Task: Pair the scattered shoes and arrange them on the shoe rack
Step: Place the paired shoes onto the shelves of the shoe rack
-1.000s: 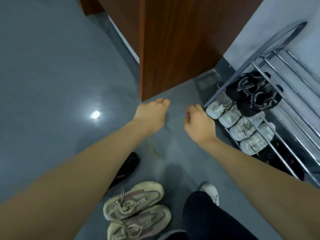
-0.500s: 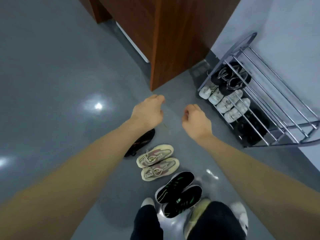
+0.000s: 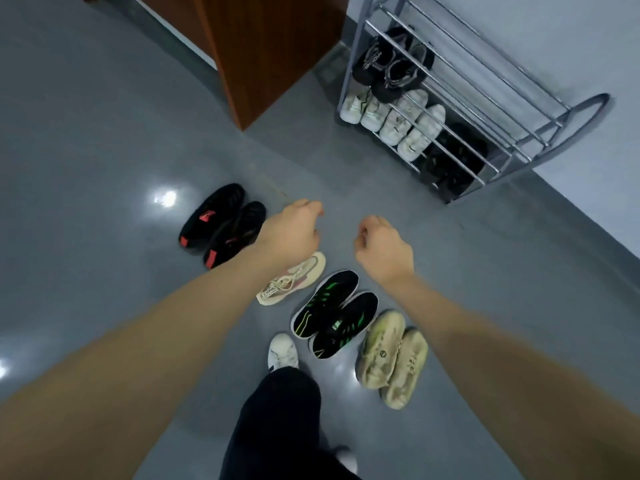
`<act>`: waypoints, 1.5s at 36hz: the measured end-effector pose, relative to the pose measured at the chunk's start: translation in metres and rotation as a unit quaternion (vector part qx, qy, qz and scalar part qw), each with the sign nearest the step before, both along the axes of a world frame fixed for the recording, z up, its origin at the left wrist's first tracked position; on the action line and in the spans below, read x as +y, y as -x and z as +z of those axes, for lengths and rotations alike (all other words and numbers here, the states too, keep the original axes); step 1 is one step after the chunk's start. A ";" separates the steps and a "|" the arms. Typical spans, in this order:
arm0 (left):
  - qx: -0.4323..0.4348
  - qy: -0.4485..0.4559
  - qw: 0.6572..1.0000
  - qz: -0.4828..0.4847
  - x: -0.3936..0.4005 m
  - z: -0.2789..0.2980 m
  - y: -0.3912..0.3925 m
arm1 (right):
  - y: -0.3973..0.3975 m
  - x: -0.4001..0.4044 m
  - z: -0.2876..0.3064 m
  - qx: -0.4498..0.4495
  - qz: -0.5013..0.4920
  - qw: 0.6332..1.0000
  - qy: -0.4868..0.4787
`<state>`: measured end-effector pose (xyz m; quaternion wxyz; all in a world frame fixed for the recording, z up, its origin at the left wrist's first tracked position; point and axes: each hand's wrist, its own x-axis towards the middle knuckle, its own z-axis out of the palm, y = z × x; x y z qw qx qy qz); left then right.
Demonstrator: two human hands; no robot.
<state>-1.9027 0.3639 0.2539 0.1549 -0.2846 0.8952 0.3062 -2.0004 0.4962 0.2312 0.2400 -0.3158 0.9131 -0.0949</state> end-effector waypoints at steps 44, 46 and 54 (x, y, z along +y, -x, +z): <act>-0.120 0.091 0.908 -0.391 0.390 -0.411 -0.035 | -0.120 0.411 -0.403 -0.110 -0.180 0.966 -0.147; -0.126 0.089 0.905 -0.396 0.390 -0.428 -0.037 | -0.122 0.412 -0.416 -0.066 -0.156 0.971 -0.170; -0.136 0.101 0.907 -0.385 0.402 -0.452 -0.038 | -0.129 0.412 -0.430 -0.006 -0.080 0.983 -0.166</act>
